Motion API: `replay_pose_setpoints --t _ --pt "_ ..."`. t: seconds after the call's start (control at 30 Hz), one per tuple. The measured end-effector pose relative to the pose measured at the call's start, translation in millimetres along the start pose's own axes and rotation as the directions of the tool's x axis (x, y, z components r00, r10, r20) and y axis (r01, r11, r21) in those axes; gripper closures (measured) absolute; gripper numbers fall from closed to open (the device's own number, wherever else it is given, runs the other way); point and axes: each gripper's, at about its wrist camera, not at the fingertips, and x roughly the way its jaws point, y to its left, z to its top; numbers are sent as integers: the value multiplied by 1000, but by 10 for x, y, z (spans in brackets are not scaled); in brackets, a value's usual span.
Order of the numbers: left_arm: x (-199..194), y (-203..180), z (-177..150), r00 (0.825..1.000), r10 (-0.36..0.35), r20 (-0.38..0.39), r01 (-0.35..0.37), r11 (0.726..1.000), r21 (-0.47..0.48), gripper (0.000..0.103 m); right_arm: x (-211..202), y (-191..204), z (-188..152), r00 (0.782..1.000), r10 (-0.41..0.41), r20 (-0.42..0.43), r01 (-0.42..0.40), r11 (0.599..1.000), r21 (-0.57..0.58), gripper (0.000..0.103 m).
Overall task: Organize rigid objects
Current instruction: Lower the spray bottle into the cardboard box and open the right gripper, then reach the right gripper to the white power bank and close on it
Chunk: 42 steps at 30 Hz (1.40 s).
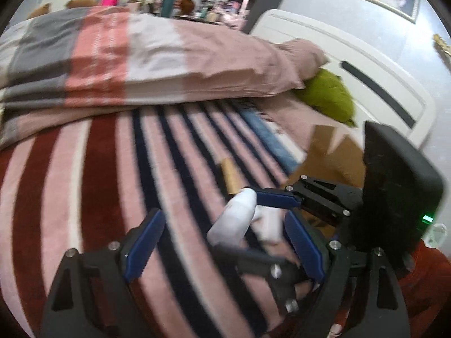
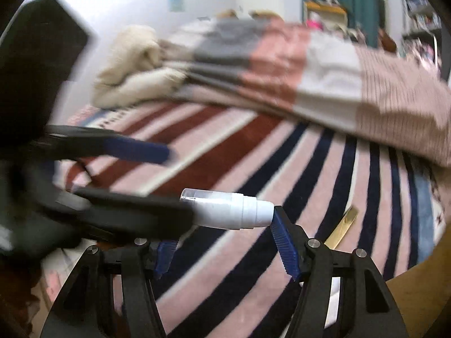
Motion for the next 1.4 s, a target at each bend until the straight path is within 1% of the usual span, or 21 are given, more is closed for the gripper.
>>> replay_pose_setpoints --t 0.03,0.07,0.1,0.13,0.17,0.2,0.23,0.27,0.3,0.5,0.67,0.77,0.9,1.03,1.07,1.1,1.13,1.17,1.2,1.37,1.4 --pt "-3 -54 32 1000 -18 2 18 1000 4 19 -102 14 19 1000 -3 14 3 1000 -13 44" --pt "-4 -124 71 999 -38 4 38 999 8 23 -165 23 33 1000 -6 23 7 1000 -22 44" --pt "4 -224 125 998 -64 1 64 998 17 32 -260 16 39 999 -16 33 17 999 -32 44" --pt "12 -285 154 997 -79 -3 79 997 26 37 -344 -7 29 999 -28 41 29 999 -36 44" --pt "41 -387 202 995 -102 -13 103 994 41 47 -449 -57 8 998 -39 48 41 999 -32 44" --pt "73 -478 242 993 -116 -23 117 992 55 57 -510 -102 4 998 -46 53 48 999 -26 44" --pt "98 -544 268 992 -121 -30 123 990 67 62 -581 -160 -13 997 -58 59 59 998 -19 44" --pt "137 -637 305 992 -123 -37 125 988 85 71 -651 -226 -34 995 -73 67 74 997 -13 44" --pt "188 -760 355 992 -122 -40 126 986 107 71 -708 -299 -53 994 -82 70 83 997 -7 44" --pt "511 -1319 562 983 -165 -84 178 968 179 72 -1154 -749 -216 987 -140 75 136 989 61 44" --pt "873 -1702 684 969 -196 -149 225 950 215 72 -1401 -1092 -377 980 -195 33 190 976 105 44" --pt "1060 -1842 713 960 -206 -187 245 945 216 72 -1474 -1255 -473 974 -227 -5 226 966 127 44" --pt "1252 -1991 729 953 -200 -225 251 942 225 72 -1504 -1382 -553 967 -251 -37 253 957 141 44" --pt "1307 -2047 738 955 -187 -229 240 943 230 72 -1524 -1467 -613 966 -253 -56 259 952 165 44" --pt "1310 -2052 749 956 -187 -225 238 945 227 69 -1530 -1470 -630 966 -251 -60 258 951 170 44" --pt "1306 -2050 761 956 -190 -222 239 946 221 58 -1524 -1476 -634 967 -245 -65 252 953 171 43" --pt "1294 -2044 773 958 -191 -214 237 947 215 51 -1525 -1469 -642 968 -243 -68 251 953 168 42" --pt "1277 -2041 784 962 -184 -204 228 949 216 40 -1520 -1455 -644 967 -246 -71 255 953 164 37" --pt "1252 -2042 790 966 -171 -192 213 951 225 36 -1521 -1447 -645 965 -253 -72 261 952 160 32" --pt "1099 -2008 777 976 -150 -159 185 953 241 28 -1548 -1379 -635 966 -250 -69 258 953 159 32" --pt "1049 -1986 770 978 -143 -148 176 954 242 27 -1550 -1373 -630 966 -250 -68 258 953 157 32"
